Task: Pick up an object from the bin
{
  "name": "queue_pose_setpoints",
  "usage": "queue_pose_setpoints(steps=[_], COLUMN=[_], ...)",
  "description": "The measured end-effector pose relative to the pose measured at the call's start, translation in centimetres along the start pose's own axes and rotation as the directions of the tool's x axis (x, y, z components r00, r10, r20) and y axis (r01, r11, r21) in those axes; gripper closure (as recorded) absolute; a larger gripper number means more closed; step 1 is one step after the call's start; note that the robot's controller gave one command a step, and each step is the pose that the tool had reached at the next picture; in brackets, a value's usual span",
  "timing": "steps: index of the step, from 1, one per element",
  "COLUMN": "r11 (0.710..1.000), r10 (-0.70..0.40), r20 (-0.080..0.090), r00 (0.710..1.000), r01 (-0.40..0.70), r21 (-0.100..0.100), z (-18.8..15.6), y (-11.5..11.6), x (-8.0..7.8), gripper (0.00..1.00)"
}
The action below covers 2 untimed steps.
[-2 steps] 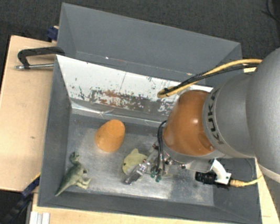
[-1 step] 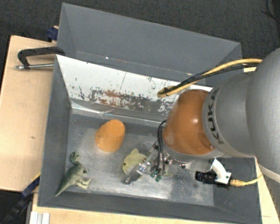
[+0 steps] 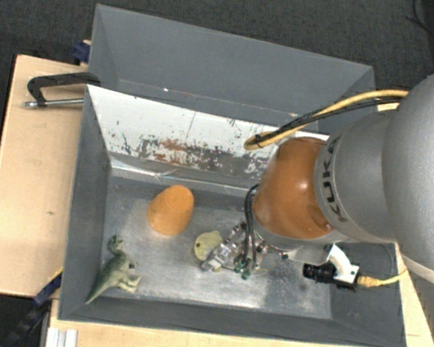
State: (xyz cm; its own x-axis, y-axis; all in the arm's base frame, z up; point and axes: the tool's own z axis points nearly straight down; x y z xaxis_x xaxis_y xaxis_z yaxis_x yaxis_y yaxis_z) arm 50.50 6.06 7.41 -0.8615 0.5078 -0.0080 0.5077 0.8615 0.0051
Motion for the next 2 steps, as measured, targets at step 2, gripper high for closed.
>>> queue_pose_setpoints(steps=[2], r11=[1.0], r10=[-0.003], r20=[-0.002], r00=[1.0], r01=[0.003], r21=[0.0], z=[-11.7], y=[0.3], x=[-0.3], gripper=[1.0])
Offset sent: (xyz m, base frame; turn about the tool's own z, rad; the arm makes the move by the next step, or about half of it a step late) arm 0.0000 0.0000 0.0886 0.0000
